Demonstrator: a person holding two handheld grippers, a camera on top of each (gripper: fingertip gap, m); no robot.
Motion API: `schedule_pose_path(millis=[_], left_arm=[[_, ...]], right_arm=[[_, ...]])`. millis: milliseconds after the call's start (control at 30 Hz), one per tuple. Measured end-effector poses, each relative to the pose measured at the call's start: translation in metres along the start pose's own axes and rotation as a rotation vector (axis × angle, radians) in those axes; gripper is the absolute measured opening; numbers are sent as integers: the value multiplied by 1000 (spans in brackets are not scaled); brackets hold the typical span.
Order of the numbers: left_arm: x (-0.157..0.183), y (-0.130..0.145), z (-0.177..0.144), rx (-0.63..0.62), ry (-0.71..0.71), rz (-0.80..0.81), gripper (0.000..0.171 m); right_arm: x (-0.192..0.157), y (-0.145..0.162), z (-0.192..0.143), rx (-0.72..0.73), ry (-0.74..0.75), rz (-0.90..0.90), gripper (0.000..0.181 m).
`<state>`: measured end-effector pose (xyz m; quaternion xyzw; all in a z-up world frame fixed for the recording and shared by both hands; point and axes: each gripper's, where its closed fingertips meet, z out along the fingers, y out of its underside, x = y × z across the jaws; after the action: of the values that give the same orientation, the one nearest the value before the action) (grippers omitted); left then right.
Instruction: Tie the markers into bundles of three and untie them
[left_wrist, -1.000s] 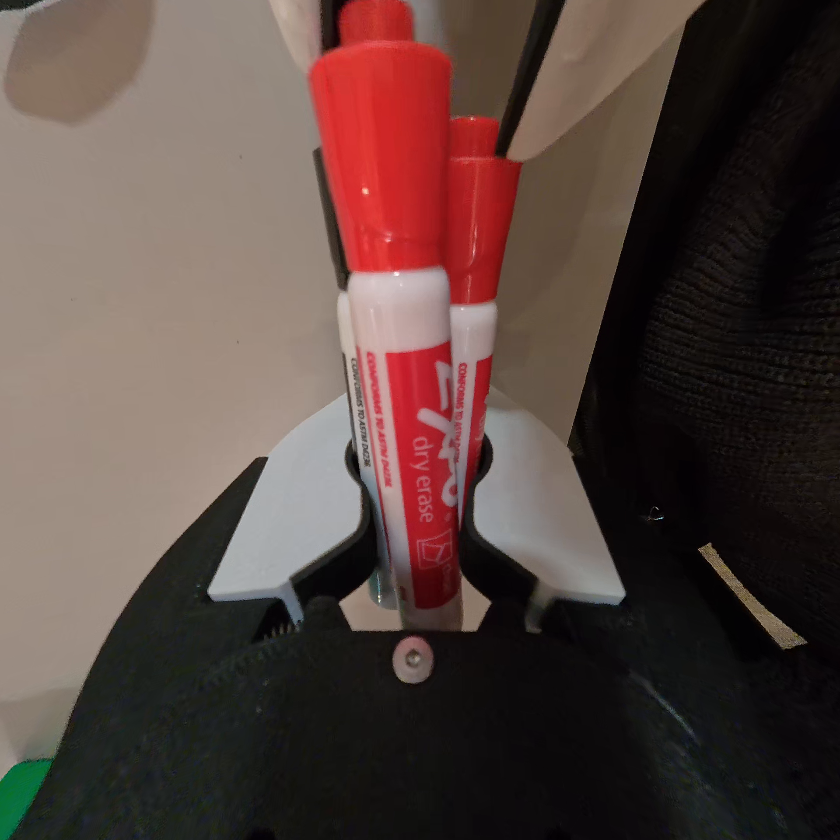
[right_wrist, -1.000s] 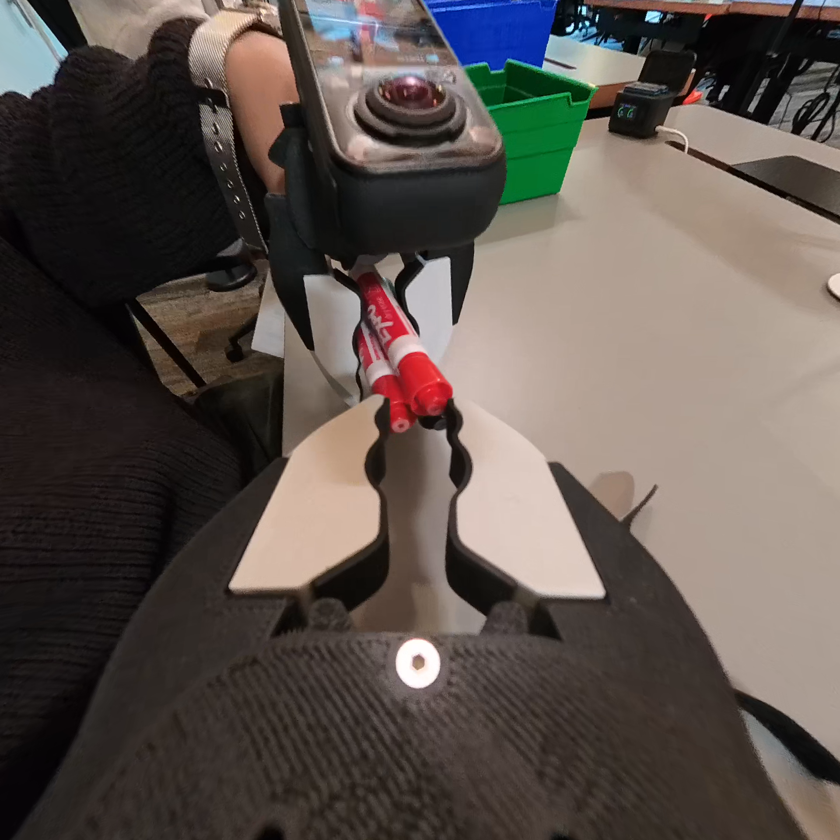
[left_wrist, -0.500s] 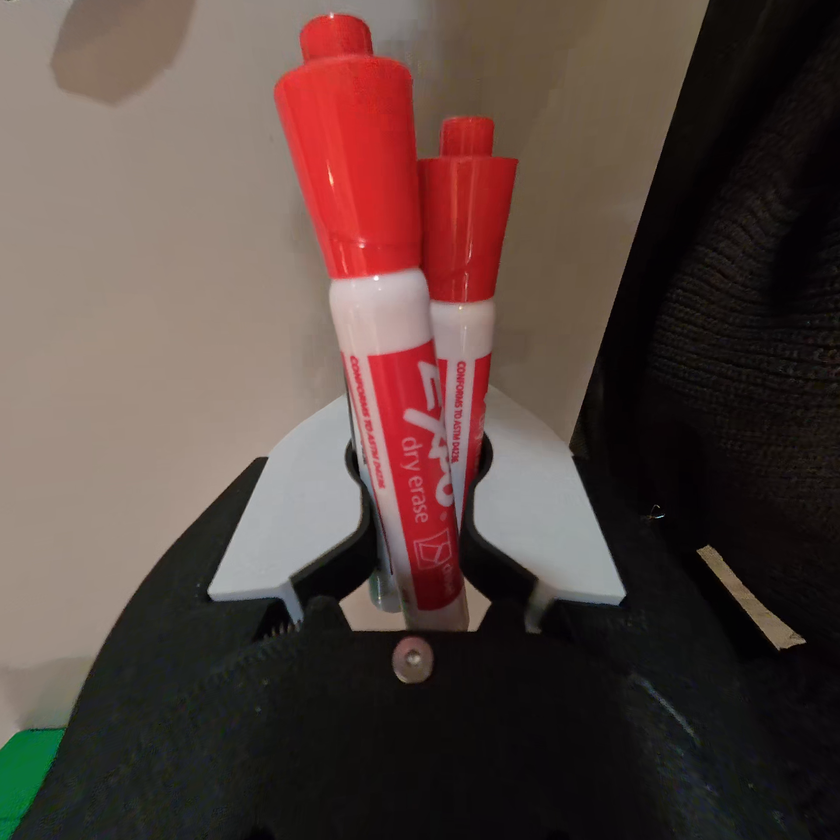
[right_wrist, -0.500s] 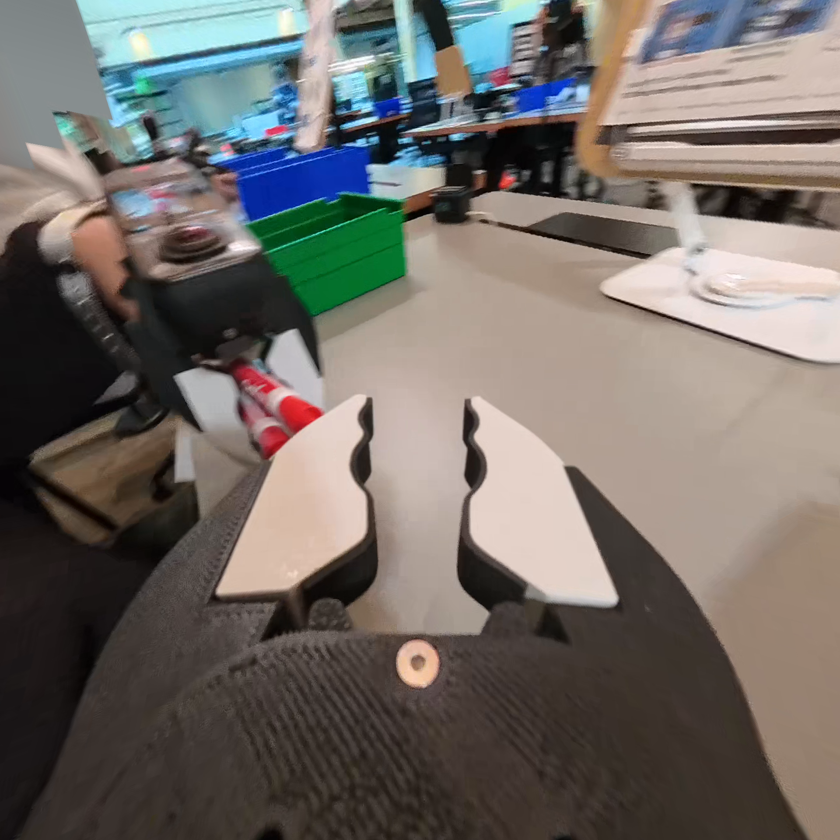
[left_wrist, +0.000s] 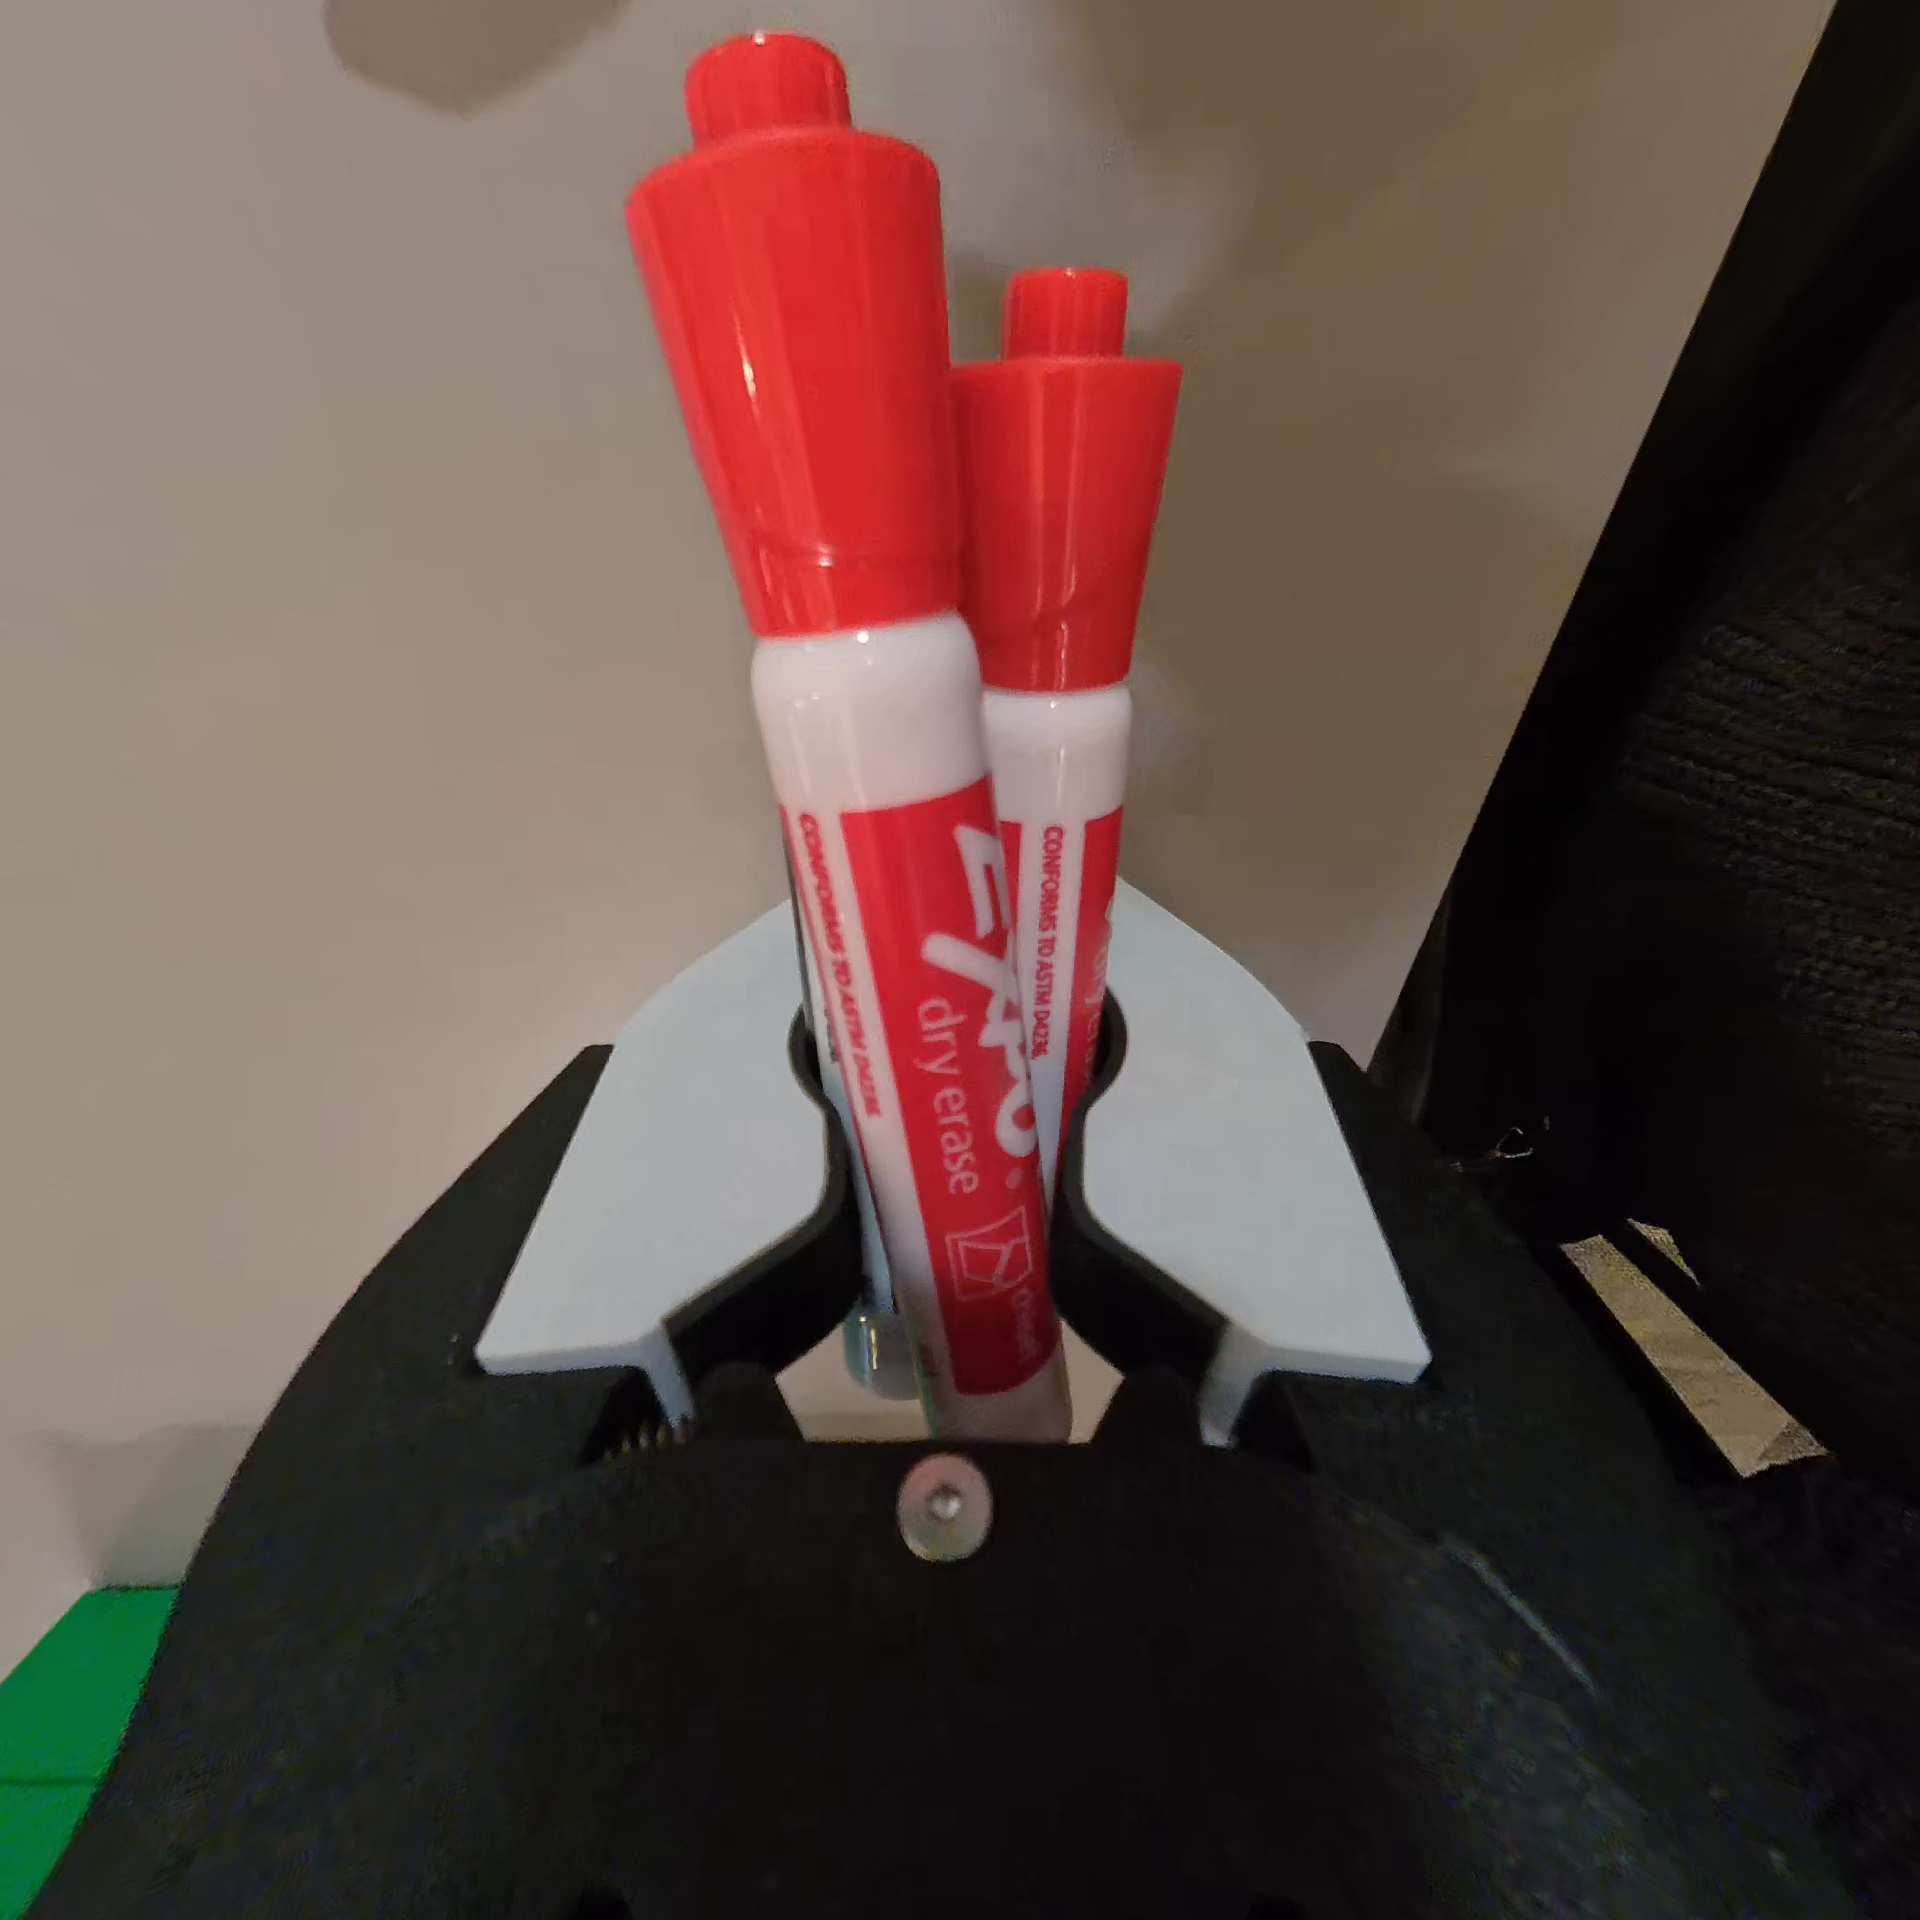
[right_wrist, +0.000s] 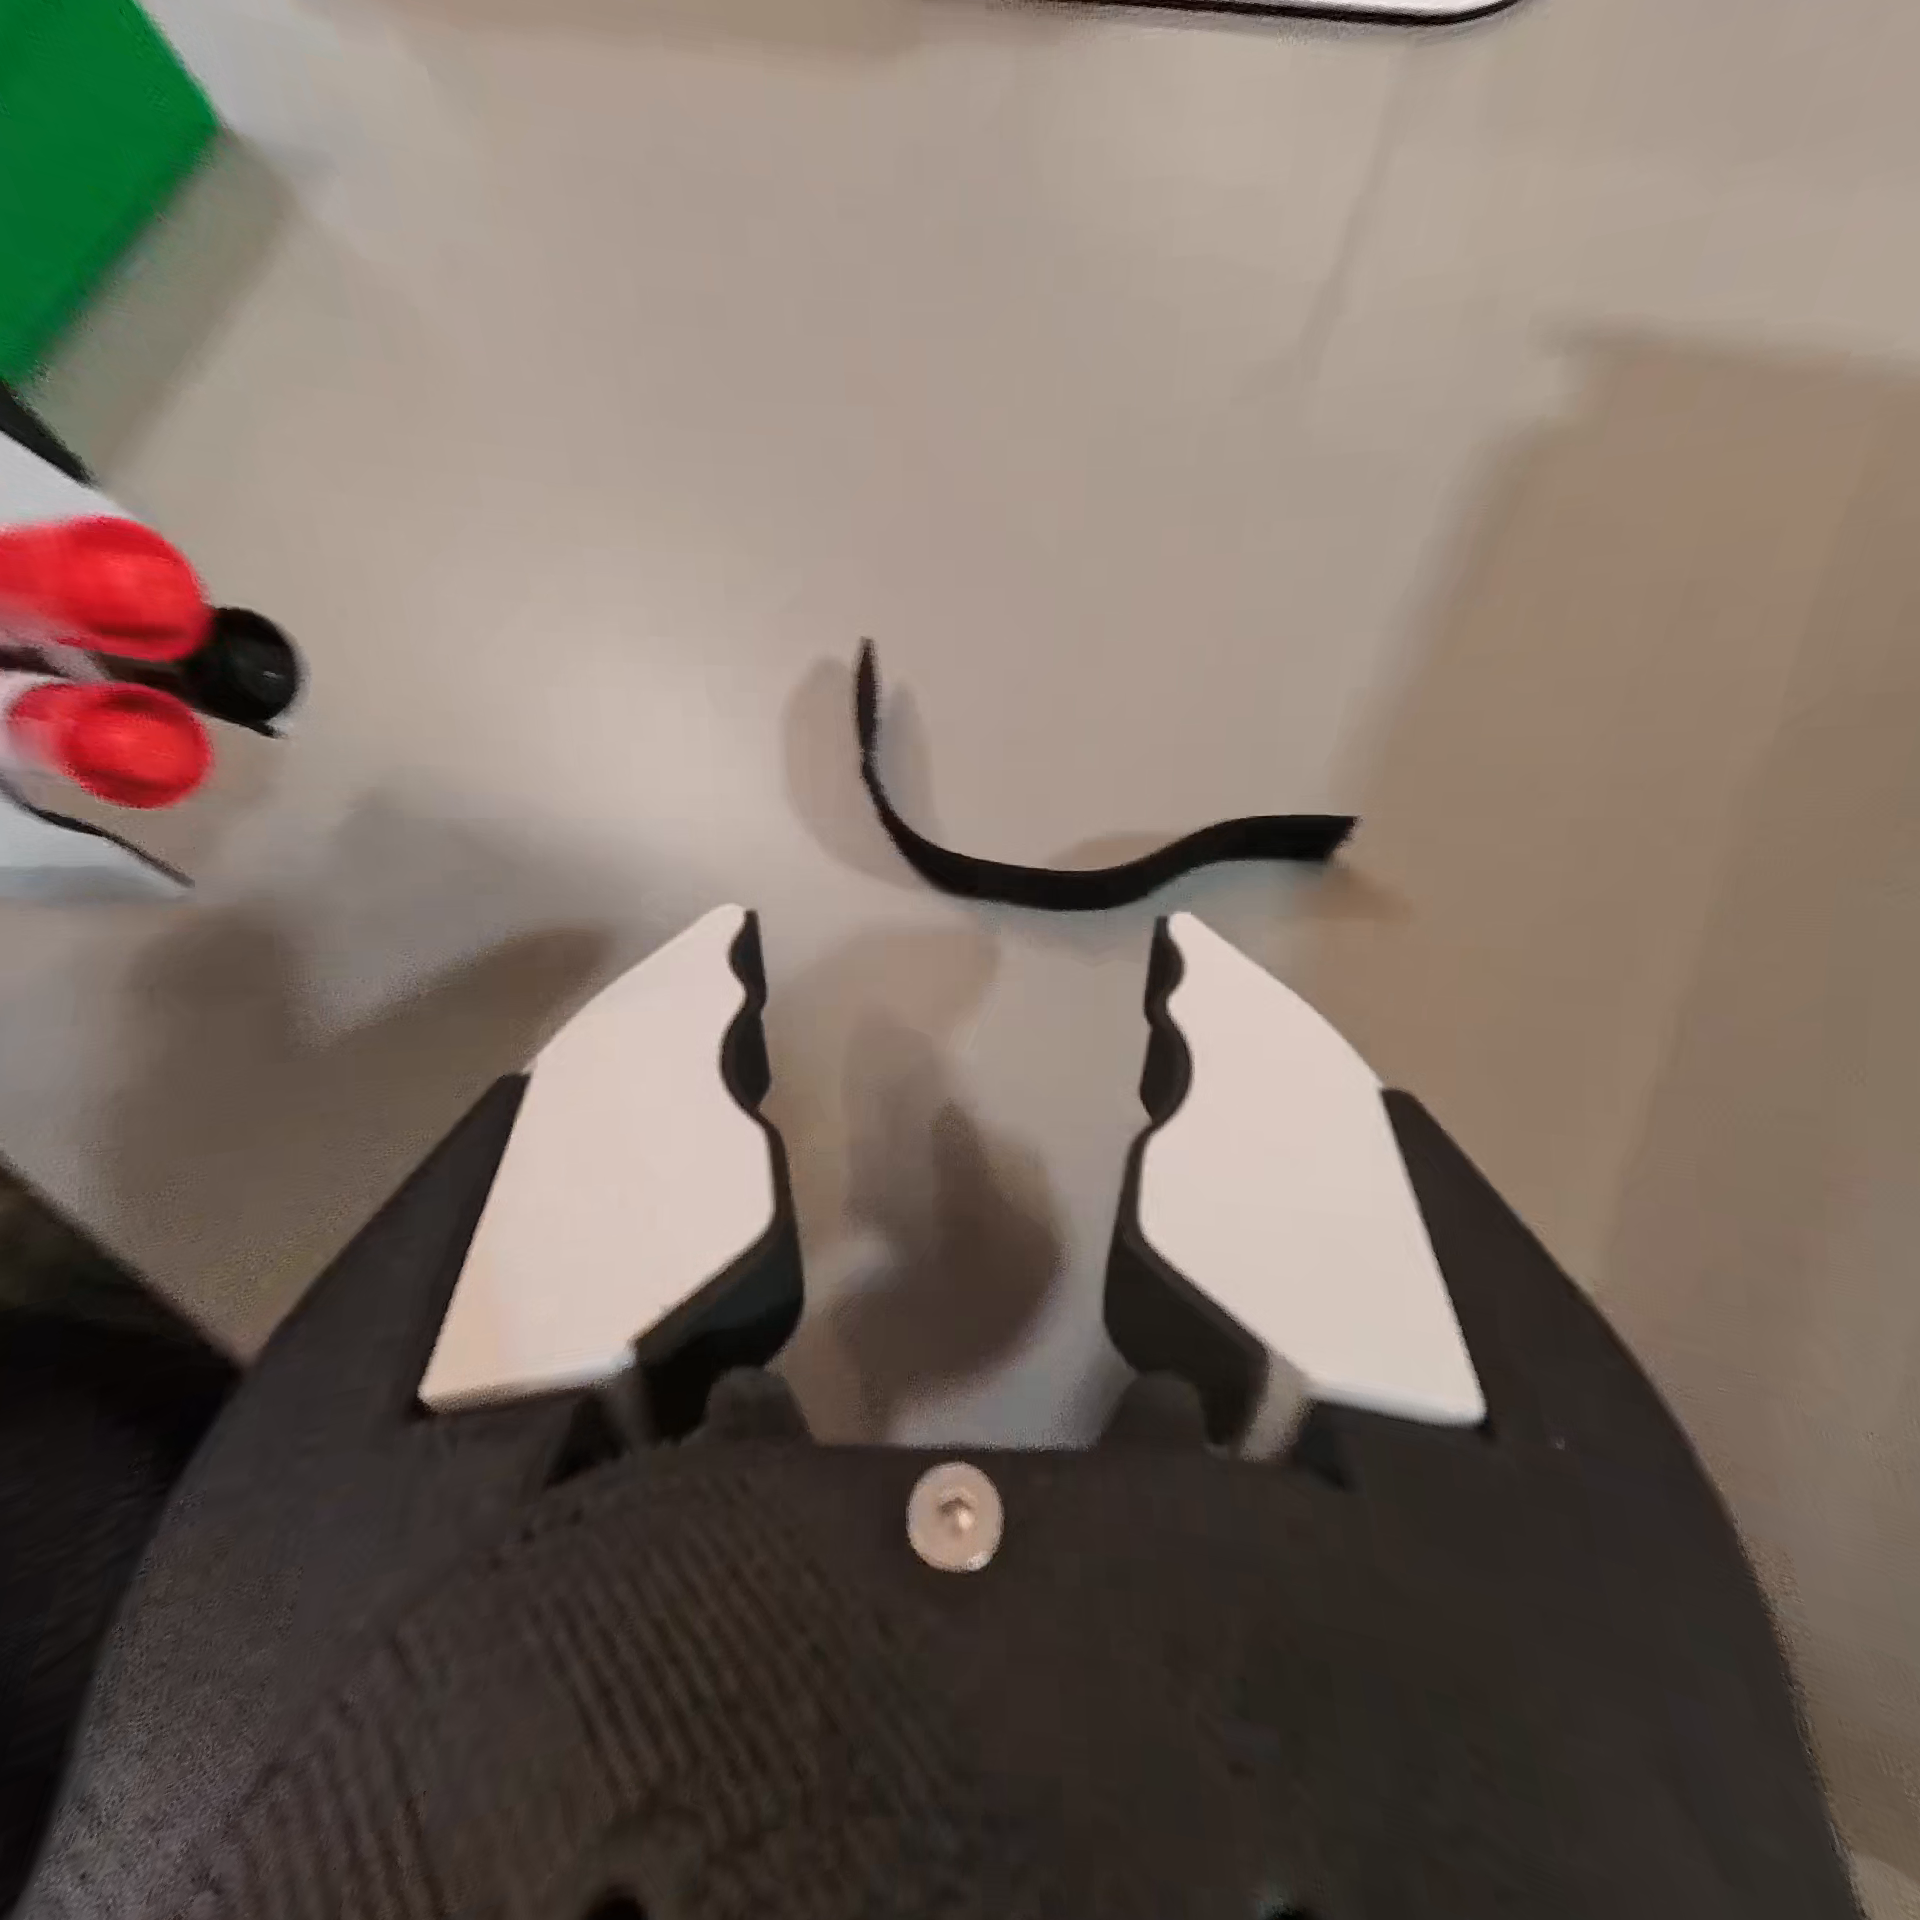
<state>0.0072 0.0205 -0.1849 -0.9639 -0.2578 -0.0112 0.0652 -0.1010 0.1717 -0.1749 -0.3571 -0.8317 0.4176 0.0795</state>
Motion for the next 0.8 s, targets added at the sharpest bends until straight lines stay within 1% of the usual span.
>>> schedule_pose_path(millis=[67,133,233,367,567,600,633,667,800], left_arm=[[-1,-2,-1,2,1,6,44],[-1,-5,-1,9,7,13,44],[0,-7,-2,13,10,19,44],[2,-5,-2,10,8,16,44],[4,0,-2,3,5,-6,45],[5,1,-2,3,5,-9,45],[5,3,-3,3,4,-12,45],[6,4,-3,5,3,-17,45],[8,11,-5,11,11,-47,45]], right_arm=[[14,4,3,-17,59,-14,75],[20,11,12,-58,45,15,79],[21,11,26,-85,11,38,87],[19,3,40,-98,22,-38,88],[2,-11,60,-110,-59,-203,78],[-2,-12,64,-114,-89,-229,73],[-7,-11,66,-124,-121,-251,74],[-9,-11,67,-130,-138,-263,74],[-29,-2,56,-192,-281,-350,57]])
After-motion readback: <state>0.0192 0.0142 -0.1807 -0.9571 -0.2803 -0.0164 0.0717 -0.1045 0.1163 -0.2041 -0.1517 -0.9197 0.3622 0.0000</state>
